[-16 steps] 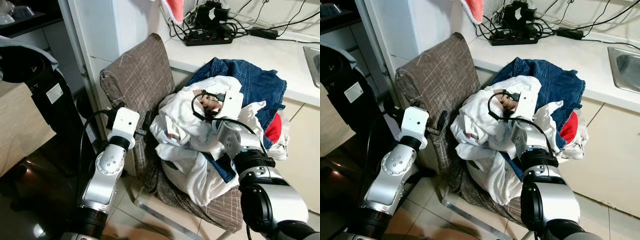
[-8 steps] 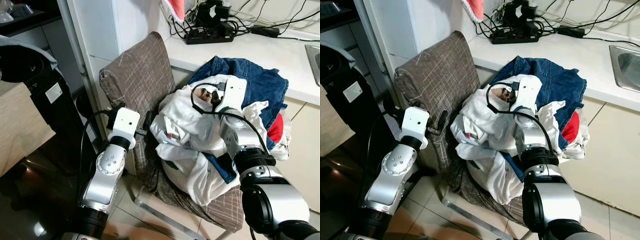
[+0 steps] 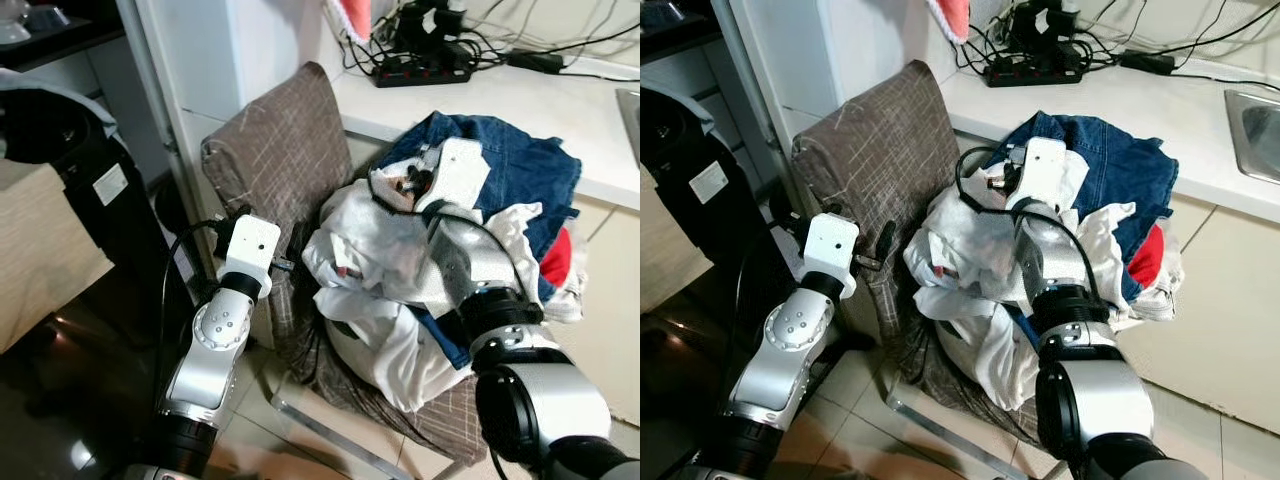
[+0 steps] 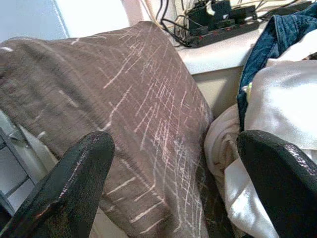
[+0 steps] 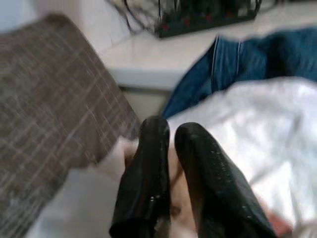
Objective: Clothes washing
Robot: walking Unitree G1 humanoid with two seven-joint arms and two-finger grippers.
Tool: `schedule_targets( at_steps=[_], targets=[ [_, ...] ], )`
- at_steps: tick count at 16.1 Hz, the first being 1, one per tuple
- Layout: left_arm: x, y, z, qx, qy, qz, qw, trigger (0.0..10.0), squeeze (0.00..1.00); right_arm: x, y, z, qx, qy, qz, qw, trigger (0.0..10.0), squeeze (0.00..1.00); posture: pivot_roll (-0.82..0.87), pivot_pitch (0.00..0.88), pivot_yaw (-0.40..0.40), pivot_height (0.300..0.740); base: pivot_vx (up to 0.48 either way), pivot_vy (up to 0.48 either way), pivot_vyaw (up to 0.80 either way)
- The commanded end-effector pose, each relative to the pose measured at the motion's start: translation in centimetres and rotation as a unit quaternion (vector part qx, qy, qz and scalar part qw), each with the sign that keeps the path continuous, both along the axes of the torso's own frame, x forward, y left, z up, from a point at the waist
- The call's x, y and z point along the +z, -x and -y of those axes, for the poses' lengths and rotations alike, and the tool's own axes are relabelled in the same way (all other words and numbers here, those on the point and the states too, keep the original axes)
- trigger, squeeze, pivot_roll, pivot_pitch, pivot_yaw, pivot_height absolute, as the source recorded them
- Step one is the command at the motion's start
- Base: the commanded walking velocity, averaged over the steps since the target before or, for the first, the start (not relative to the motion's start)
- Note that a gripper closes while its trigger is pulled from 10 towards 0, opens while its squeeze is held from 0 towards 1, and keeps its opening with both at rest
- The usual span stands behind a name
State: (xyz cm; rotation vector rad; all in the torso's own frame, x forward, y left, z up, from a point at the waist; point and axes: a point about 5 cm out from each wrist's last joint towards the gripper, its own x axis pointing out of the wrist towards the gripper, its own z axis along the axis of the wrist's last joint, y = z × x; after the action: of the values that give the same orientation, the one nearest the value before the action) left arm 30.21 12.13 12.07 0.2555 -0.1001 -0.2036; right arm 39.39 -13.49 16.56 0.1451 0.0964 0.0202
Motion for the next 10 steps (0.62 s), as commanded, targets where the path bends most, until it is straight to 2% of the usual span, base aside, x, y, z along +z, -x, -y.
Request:
schedule_targets(
  at_steps=[1,2,3,4,5,7,10],
  targets=[
    [0.6,-0.2,0.2,-0.005,0.000,0.008,1.000,10.0,0.00,1.7,-0.3,0.3,-0.003,0.009,0.031,0.999,0.0,0.00,0.07,0.006,-0.015,0.740,0.000,0.000,0.00],
    [0.5,-0.2,0.2,-0.005,0.000,0.008,1.000,10.0,0.00,2.7,-0.7,0.6,-0.002,0.025,0.037,0.999,0.0,0.00,0.07,0.006,-0.015,0.740,0.000,0.000,0.00],
    [0.5,-0.2,0.2,-0.005,-0.001,0.008,1.000,10.0,0.00,2.5,-0.7,0.7,-0.003,0.010,0.019,1.000,10.0,0.73,0.07,0.004,-0.015,0.740,0.000,0.000,0.00],
    [0.5,-0.2,0.2,-0.006,-0.001,0.008,1.000,10.0,0.00,1.9,-0.6,0.2,0.016,-0.038,-0.002,0.999,10.0,1.00,0.07,0.004,-0.015,0.740,0.000,0.000,0.00],
    [0.5,-0.2,0.2,-0.005,0.000,0.008,1.000,10.0,0.00,1.9,-0.4,-0.3,0.029,-0.057,-0.007,0.998,10.0,1.00,0.07,0.004,-0.015,0.740,0.000,0.000,0.00],
    [0.5,-0.2,0.2,-0.004,-0.001,0.008,1.000,10.0,0.00,2.0,-0.2,-0.4,0.023,-0.053,-0.016,0.998,10.0,1.00,0.07,0.004,-0.015,0.740,0.000,0.000,0.00],
    [0.4,-0.2,0.2,-0.005,-0.002,0.007,1.000,10.0,0.00,0.0,0.2,0.7,-0.003,-0.043,-0.068,0.997,10.0,1.00,0.06,0.000,-0.016,0.740,0.000,0.000,0.00]
  ],
)
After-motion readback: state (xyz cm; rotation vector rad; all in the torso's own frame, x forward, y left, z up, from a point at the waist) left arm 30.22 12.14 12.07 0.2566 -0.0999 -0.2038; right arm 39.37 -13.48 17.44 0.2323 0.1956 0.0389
